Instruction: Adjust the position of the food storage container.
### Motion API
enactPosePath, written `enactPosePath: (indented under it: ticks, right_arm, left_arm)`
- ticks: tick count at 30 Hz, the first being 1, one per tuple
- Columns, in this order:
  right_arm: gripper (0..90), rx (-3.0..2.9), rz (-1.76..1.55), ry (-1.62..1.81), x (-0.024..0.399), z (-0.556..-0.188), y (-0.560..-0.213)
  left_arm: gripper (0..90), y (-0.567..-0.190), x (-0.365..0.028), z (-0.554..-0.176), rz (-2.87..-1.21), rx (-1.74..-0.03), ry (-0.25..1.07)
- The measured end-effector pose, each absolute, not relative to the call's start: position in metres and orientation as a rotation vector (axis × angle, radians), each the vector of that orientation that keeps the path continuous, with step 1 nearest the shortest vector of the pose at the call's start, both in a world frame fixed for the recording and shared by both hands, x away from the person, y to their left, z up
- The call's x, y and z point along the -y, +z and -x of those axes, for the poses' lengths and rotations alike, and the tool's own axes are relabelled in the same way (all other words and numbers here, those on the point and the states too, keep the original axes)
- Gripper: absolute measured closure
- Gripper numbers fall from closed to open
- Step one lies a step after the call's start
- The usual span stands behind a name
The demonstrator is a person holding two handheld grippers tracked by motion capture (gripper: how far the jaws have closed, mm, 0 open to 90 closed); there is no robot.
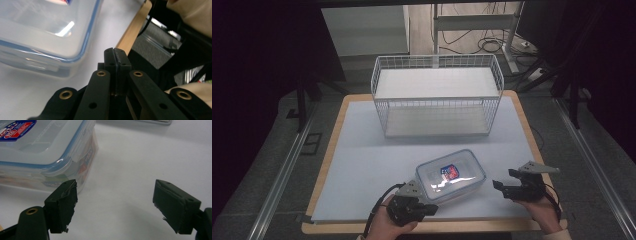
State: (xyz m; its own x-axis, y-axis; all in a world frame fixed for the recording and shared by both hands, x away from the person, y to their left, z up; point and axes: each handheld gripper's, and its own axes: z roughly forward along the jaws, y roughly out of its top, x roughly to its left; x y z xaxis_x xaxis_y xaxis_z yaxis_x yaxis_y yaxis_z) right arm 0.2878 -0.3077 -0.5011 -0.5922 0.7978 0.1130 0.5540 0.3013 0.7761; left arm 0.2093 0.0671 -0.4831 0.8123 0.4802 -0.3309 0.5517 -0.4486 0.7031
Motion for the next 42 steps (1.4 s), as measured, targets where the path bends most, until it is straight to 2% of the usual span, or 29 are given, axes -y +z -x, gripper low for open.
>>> enactPosePath:
  ticks: [17, 42]
  right_arm:
    - [19.9, -2.277, -1.228, 1.173, 0.308, -0.288, -0.501]
    - [19.9, -2.274, -1.226, 1.171, 0.31, -0.289, -0.502]
  left_arm:
    - [90.0, -0.514, -0.054, -0.217, -2.219, -0.797, -0.113]
    - [90.0, -0.519, -0.08, -0.241, -2.129, -0.92, -0.115]
